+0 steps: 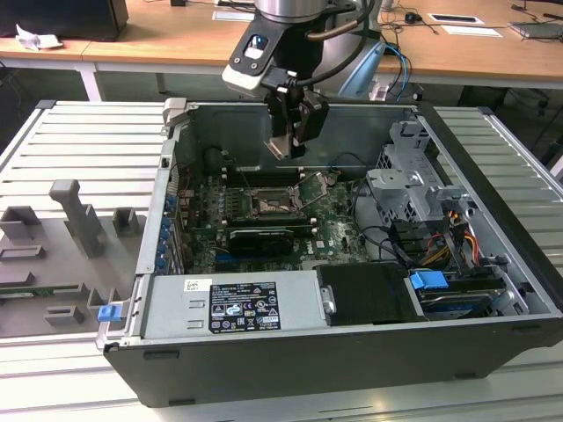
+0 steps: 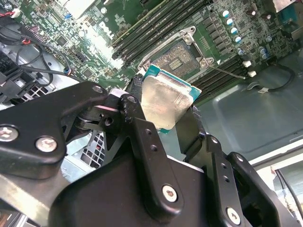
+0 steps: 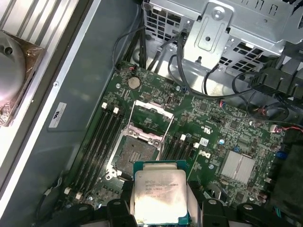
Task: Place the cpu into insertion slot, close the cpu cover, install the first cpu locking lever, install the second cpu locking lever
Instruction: 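Place the cpu into insertion slot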
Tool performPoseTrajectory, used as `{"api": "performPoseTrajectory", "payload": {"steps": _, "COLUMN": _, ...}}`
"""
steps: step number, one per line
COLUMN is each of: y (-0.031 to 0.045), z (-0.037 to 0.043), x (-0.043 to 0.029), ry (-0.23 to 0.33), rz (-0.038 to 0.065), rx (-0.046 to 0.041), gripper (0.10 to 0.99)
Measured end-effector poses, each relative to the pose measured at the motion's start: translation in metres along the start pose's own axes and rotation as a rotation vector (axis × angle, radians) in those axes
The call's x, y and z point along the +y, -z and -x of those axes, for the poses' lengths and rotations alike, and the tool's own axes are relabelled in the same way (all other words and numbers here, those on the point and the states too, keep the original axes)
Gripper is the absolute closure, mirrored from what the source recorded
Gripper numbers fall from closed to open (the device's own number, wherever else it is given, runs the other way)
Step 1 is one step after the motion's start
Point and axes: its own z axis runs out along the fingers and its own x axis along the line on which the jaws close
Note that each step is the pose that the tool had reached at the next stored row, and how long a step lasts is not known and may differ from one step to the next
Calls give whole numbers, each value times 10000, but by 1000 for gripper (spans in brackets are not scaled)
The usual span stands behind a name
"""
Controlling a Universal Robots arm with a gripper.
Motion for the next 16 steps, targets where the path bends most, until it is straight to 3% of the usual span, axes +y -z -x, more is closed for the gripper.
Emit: {"api": "performPoseTrajectory", "payload": {"steps": 16, "y": -38, "z": 1, "x": -3, "ry": -289, "rz": 5, "rx": -24, "gripper": 557}}
